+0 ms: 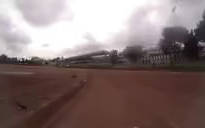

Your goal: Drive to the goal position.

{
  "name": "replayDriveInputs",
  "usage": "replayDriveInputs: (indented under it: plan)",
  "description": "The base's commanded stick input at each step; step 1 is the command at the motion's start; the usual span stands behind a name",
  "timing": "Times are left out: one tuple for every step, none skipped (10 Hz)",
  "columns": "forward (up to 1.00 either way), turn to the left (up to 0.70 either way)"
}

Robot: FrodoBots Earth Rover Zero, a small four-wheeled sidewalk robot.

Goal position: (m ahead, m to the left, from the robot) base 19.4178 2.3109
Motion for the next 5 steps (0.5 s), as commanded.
replayDriveInputs:
  plan:
    - [1.00,0.00]
    - [1.00,0.00]
    - [1.00,0.00]
    - [1.00,0.00]
    - [1.00,0.00]
